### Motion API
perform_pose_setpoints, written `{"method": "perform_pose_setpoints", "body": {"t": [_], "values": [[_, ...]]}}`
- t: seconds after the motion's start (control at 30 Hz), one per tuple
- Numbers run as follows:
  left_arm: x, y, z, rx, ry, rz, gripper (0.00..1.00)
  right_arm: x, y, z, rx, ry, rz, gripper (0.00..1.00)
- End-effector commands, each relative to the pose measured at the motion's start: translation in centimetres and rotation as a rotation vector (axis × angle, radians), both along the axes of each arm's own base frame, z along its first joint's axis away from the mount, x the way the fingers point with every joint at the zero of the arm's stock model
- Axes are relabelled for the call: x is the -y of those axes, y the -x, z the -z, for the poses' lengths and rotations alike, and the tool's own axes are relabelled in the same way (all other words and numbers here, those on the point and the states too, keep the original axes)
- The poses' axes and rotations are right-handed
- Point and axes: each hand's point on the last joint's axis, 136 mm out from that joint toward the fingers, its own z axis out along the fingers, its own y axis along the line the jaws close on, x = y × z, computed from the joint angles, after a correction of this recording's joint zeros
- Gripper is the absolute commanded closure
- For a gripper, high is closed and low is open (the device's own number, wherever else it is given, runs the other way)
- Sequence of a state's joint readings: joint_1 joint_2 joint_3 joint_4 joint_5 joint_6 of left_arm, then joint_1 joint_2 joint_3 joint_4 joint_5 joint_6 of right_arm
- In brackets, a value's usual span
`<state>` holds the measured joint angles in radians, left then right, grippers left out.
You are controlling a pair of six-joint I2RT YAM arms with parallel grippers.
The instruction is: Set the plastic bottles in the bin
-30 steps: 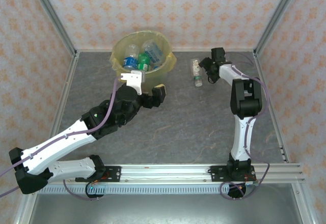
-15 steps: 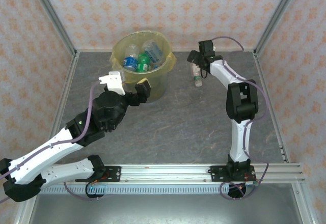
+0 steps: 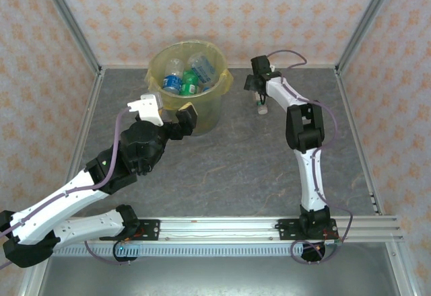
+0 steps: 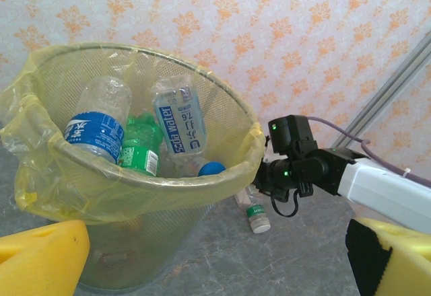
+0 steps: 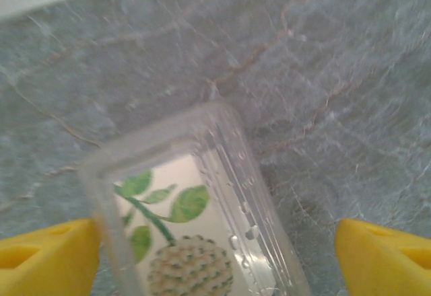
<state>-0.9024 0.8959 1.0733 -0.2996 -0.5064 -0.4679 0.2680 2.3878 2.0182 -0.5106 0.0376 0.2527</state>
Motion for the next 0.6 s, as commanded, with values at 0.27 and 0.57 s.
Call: {"method": "perform_pose_setpoints", "body": {"t": [0.27, 0.57], "values": [[-0.7, 0.1, 0.1, -0.003, -0.004, -0.021, 0.01, 0.1, 0.6, -0.9, 0.008, 0.013, 0.002, 0.40], [-0.1, -0.1, -0.1, 0.004, 0.007, -0.005, 0.01, 0.1, 2.8, -5.3, 0.089, -0.074, 0.020, 0.45]]}}
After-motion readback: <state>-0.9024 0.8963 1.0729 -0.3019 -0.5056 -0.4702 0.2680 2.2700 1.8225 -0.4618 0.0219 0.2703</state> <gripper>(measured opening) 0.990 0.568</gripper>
